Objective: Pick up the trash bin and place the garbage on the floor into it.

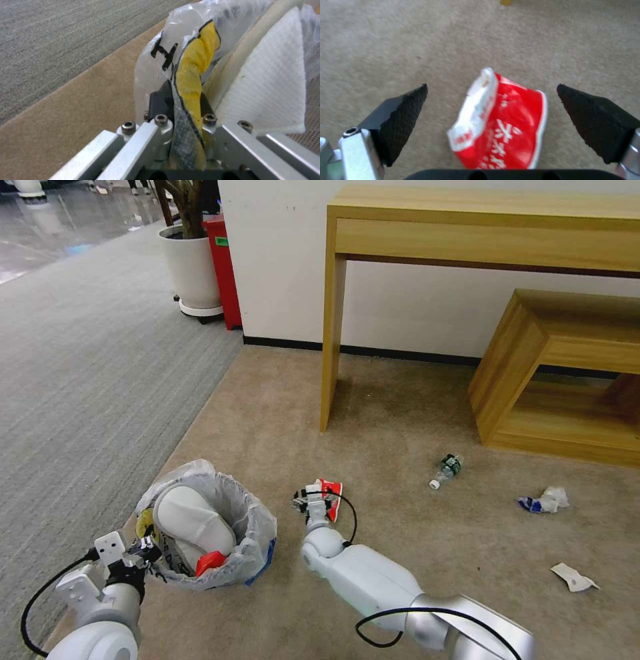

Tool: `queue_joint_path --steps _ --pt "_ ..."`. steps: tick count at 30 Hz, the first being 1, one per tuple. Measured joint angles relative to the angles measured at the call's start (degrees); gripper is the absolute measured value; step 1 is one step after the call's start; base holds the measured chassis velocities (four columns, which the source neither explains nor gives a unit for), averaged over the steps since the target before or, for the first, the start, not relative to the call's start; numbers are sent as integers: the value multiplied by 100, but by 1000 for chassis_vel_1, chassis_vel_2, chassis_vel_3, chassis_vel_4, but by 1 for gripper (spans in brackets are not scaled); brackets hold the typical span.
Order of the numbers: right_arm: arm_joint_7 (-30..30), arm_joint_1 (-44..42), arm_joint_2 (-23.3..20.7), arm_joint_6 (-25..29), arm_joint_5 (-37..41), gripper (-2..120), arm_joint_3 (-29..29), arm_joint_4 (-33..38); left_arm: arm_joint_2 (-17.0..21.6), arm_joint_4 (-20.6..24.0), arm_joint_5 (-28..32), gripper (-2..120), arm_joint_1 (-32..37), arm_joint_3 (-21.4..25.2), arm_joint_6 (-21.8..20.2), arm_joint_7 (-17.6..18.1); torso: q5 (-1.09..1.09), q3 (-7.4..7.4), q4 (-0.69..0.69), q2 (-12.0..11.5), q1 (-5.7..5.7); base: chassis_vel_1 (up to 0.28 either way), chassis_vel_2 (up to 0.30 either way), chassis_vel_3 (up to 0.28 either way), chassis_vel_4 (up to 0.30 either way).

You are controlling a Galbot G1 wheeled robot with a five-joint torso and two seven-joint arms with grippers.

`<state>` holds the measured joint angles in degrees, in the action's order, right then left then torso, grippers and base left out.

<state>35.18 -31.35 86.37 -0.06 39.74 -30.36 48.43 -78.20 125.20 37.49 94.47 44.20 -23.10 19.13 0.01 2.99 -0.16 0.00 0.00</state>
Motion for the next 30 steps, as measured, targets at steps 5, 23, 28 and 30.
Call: queue_joint_path --steps 5,23,28,30 --pt "-34 -11 19 -7 -2 99 -23 -182 -15 -4 -9 2 -12 -30 0 -3 0 0 -1 0 0 0 0 0 0" --pt "-597 223 586 323 -325 63 16 -1620 5 154 2 2 138 39 71 -25 0 0 0 0 0 0 0 0 0" --pt "-634 209 584 332 -364 47 71 -1655 -9 154 0 2 132 34 79 -25 -1 0 0 0 0 0 0 0 0" --pt "-637 198 584 332 -363 42 71 -1648 -17 155 0 2 126 26 79 -25 0 0 0 0 0 0 0 0 0"
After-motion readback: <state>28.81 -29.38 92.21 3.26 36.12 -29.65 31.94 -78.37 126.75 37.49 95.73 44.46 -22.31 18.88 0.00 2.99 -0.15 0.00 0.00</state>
